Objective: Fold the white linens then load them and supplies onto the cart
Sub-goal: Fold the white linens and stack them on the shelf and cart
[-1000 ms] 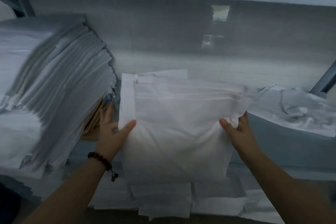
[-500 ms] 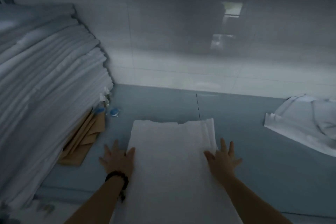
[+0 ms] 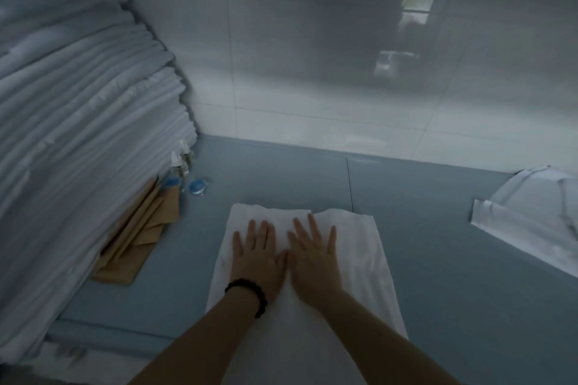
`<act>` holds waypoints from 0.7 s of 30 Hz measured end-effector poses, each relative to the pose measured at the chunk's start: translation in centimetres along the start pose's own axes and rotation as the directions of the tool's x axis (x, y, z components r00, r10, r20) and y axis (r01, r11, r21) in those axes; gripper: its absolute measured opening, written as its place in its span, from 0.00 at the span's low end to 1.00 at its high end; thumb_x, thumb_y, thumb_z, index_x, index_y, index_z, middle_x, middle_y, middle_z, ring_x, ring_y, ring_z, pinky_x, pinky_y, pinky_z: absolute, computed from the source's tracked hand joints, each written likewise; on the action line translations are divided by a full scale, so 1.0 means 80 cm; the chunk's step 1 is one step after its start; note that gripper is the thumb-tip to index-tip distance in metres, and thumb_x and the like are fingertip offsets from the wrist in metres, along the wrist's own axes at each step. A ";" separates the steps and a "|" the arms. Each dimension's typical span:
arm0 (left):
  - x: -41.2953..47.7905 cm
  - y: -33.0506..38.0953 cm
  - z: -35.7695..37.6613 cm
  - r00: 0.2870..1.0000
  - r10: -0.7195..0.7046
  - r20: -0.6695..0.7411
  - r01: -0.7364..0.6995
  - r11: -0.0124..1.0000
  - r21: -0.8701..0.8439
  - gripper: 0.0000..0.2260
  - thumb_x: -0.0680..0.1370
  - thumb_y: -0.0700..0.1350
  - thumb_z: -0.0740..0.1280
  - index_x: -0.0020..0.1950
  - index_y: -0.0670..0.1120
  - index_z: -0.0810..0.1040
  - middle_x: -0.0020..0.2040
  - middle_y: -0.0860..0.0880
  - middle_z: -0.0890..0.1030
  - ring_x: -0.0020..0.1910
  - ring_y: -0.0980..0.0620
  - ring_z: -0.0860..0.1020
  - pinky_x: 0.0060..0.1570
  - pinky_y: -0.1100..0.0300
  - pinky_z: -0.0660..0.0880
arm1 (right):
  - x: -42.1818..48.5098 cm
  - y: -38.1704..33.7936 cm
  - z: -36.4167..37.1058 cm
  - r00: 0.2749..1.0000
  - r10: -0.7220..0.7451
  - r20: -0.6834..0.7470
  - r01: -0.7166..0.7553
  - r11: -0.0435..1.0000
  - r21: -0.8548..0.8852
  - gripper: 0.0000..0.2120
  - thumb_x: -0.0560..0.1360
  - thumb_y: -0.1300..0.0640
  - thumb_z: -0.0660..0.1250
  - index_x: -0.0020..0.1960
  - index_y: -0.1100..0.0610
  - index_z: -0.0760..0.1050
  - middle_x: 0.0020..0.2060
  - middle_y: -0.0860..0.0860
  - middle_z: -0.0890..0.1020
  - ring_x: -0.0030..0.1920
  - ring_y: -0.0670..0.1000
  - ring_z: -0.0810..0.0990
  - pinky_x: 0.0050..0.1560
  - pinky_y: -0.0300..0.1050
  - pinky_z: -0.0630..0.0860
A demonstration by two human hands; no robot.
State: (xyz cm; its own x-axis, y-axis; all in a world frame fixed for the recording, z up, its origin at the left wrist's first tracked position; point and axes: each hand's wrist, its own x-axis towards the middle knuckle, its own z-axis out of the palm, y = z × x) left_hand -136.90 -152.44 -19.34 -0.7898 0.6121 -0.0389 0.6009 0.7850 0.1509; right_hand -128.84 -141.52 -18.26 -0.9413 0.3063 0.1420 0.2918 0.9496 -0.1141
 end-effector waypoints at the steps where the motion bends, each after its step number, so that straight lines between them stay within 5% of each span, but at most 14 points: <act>1: 0.002 -0.001 0.006 1.000 -0.001 -0.008 0.001 1.000 0.013 0.28 0.82 0.57 0.43 0.79 0.47 0.41 0.79 0.49 0.42 0.77 0.46 0.36 0.72 0.42 0.32 | 0.004 -0.002 0.010 0.998 -0.009 0.055 0.010 1.000 -0.013 0.24 0.82 0.50 0.47 0.78 0.50 0.53 0.78 0.47 0.51 0.77 0.51 0.36 0.70 0.61 0.26; 7: 0.010 -0.014 0.011 0.989 -0.149 0.019 0.149 0.989 0.001 0.30 0.78 0.66 0.39 0.77 0.59 0.39 0.78 0.57 0.38 0.76 0.44 0.36 0.65 0.30 0.38 | 0.012 0.044 0.021 0.971 0.202 0.129 -0.207 0.978 0.021 0.26 0.81 0.39 0.42 0.78 0.42 0.44 0.78 0.43 0.45 0.77 0.47 0.40 0.71 0.61 0.32; 11: 0.016 -0.013 0.005 0.982 -0.186 0.040 0.188 0.980 -0.057 0.27 0.80 0.62 0.40 0.78 0.57 0.41 0.78 0.58 0.40 0.77 0.47 0.38 0.69 0.34 0.44 | 0.003 0.115 0.006 0.843 0.485 0.231 -0.497 0.868 -0.010 0.26 0.81 0.40 0.40 0.78 0.42 0.42 0.78 0.45 0.45 0.78 0.52 0.41 0.71 0.69 0.36; 14: 0.019 -0.013 -0.003 0.979 -0.200 0.041 0.204 0.968 -0.148 0.24 0.83 0.56 0.42 0.79 0.57 0.43 0.79 0.58 0.41 0.77 0.49 0.40 0.72 0.38 0.46 | -0.001 0.143 -0.015 0.779 0.566 0.270 -0.548 0.823 -0.148 0.26 0.81 0.42 0.40 0.78 0.45 0.43 0.78 0.48 0.45 0.77 0.55 0.39 0.69 0.72 0.34; 16: 0.015 -0.011 -0.005 0.980 -0.198 0.005 0.197 0.973 -0.122 0.23 0.83 0.51 0.43 0.79 0.54 0.43 0.79 0.55 0.40 0.78 0.49 0.40 0.73 0.41 0.42 | 0.006 0.127 -0.022 0.862 0.486 0.141 -0.461 0.869 -0.180 0.26 0.82 0.48 0.44 0.79 0.51 0.44 0.78 0.51 0.44 0.77 0.55 0.38 0.69 0.70 0.34; 18: 0.005 -0.003 -0.002 0.981 -0.192 -0.012 0.191 0.979 -0.077 0.24 0.83 0.48 0.45 0.79 0.50 0.43 0.79 0.50 0.39 0.77 0.48 0.39 0.73 0.41 0.38 | 0.014 0.077 -0.020 0.967 0.251 -0.036 -0.253 0.963 -0.096 0.27 0.80 0.58 0.50 0.78 0.56 0.49 0.78 0.54 0.50 0.78 0.57 0.45 0.71 0.63 0.33; 21: -0.007 0.000 0.003 0.986 -0.157 0.055 0.158 0.987 -0.025 0.26 0.82 0.46 0.46 0.78 0.47 0.40 0.78 0.46 0.37 0.77 0.45 0.36 0.71 0.41 0.35 | 0.029 -0.015 -0.003 0.978 -0.189 -0.086 0.199 0.971 0.129 0.25 0.77 0.62 0.53 0.73 0.58 0.66 0.72 0.53 0.68 0.75 0.52 0.61 0.74 0.48 0.37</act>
State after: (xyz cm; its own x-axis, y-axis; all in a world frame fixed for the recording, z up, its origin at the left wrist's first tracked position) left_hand -136.42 -152.73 -19.59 -0.8663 0.4858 -0.1166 0.4650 0.8694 0.1674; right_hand -131.30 -141.91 -17.54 -0.9613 0.1260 0.2449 0.0744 0.9750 -0.2094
